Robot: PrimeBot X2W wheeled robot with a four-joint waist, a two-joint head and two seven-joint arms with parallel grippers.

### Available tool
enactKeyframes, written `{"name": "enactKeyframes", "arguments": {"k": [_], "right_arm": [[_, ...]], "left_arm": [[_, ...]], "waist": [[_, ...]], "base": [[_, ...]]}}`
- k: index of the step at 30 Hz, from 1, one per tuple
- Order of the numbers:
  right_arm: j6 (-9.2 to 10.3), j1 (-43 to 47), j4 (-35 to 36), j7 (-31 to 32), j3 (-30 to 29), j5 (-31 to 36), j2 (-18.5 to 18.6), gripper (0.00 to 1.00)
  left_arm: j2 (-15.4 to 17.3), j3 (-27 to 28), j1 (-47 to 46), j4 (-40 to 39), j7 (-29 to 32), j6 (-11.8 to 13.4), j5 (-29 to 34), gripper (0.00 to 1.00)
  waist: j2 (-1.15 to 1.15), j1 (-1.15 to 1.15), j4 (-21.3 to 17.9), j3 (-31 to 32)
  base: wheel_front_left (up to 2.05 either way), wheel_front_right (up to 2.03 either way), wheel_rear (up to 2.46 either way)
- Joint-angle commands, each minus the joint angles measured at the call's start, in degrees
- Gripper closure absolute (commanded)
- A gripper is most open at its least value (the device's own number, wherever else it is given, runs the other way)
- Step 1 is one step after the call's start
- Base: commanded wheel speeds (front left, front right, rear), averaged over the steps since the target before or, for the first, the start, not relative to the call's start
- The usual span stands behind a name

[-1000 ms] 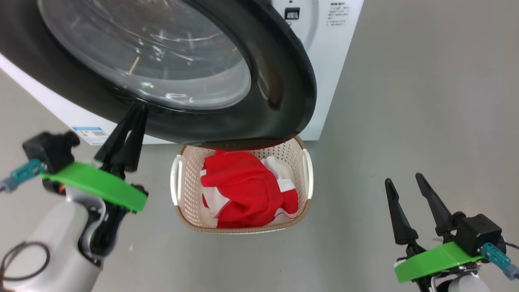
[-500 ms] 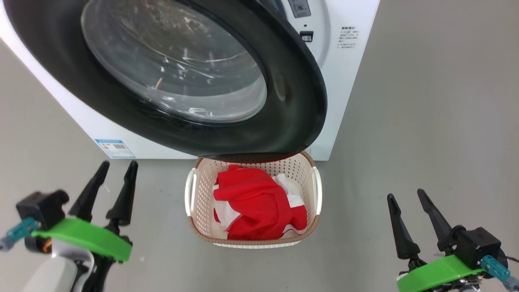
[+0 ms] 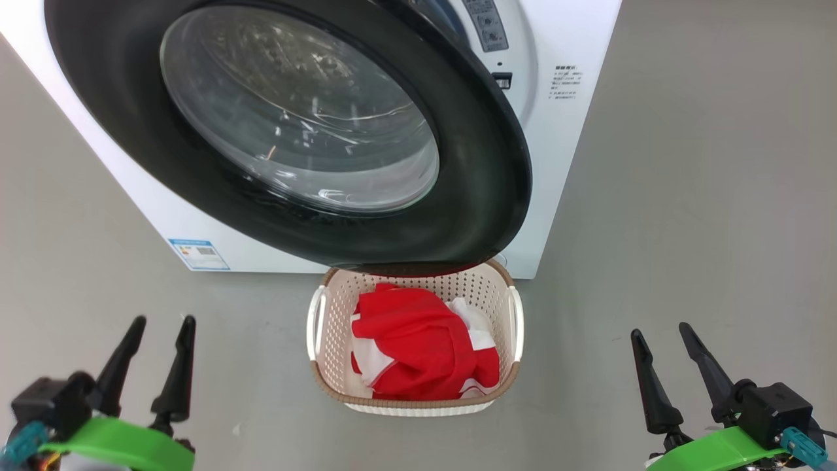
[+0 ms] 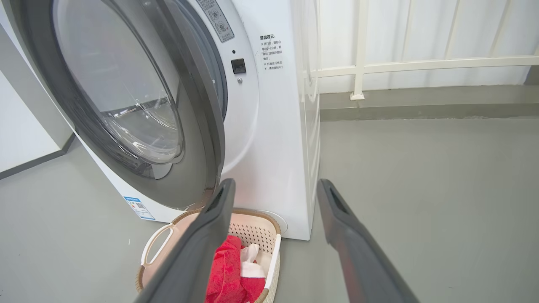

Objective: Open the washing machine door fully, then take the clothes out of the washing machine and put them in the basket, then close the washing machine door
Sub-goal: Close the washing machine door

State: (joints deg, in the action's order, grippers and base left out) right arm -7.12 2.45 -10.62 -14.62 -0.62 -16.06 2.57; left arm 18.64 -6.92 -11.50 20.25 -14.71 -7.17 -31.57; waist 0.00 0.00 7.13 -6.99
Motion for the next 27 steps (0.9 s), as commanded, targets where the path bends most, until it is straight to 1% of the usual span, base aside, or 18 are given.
{"name": "enactKeyframes", "arguments": {"k": [1, 5, 11, 20, 21, 22, 24, 27], "right_arm": [[-0.36, -0.20, 1.64, -0.38, 1.03, 0.11, 0.31, 0.00], [-0.36, 0.39, 1.83, -0.38, 0.67, -0.10, 0.31, 0.00], [-0.36, 0.86, 2.02, -0.38, 0.44, -0.28, 0.31, 0.00], [-0.36, 0.44, 2.26, -0.38, 0.23, -0.30, 0.31, 0.00], [-0.36, 0.34, 2.29, -0.38, 0.29, -0.30, 0.31, 0.12], [-0.36, 0.22, 2.31, -0.38, 0.36, -0.33, 0.31, 0.46], [-0.36, -0.15, 2.33, -0.38, 0.58, -0.54, 0.31, 1.00], [-0.36, -1.17, 2.21, -0.38, 1.50, -1.00, 0.31, 1.00]], "left_arm": [[1.21, 3.45, 0.33, -1.97, -0.29, -0.32, 1.31, 0.00], [-0.48, 5.90, 3.07, -3.49, -0.29, -0.32, 3.59, 0.00], [-1.46, 7.28, 4.40, -4.07, -0.29, -0.32, 4.98, 0.00], [-2.29, 7.80, 3.97, -4.40, -0.29, -0.32, 6.41, 0.00], [-2.40, 7.74, 3.89, -4.40, -0.29, -0.32, 6.53, 0.00], [-2.51, 7.63, 3.84, -4.39, -0.29, -0.32, 6.66, 0.00], [-2.78, 7.39, 3.73, -4.44, -0.29, -0.32, 6.92, 0.00], [-3.51, 7.77, 3.62, -4.66, -0.29, -0.32, 7.15, 0.00]], "waist": [[0.00, 0.00, -0.09, 0.30], [0.00, 0.00, -0.07, 0.73], [0.00, 0.00, 0.06, 0.71], [0.00, 0.00, 0.63, 0.37], [0.00, 0.00, 0.74, 0.34], [0.00, 0.00, 0.86, 0.32], [0.00, 0.00, 1.18, 0.28], [0.00, 0.00, 1.77, 0.13]], "base": [[0.00, 0.00, 0.00], [0.00, 0.00, 0.00], [0.00, 0.00, 0.00], [0.00, 0.00, 0.00], [0.00, 0.00, 0.00], [0.00, 0.00, 0.00], [0.00, 0.00, 0.00], [0.00, 0.00, 0.00]]}}
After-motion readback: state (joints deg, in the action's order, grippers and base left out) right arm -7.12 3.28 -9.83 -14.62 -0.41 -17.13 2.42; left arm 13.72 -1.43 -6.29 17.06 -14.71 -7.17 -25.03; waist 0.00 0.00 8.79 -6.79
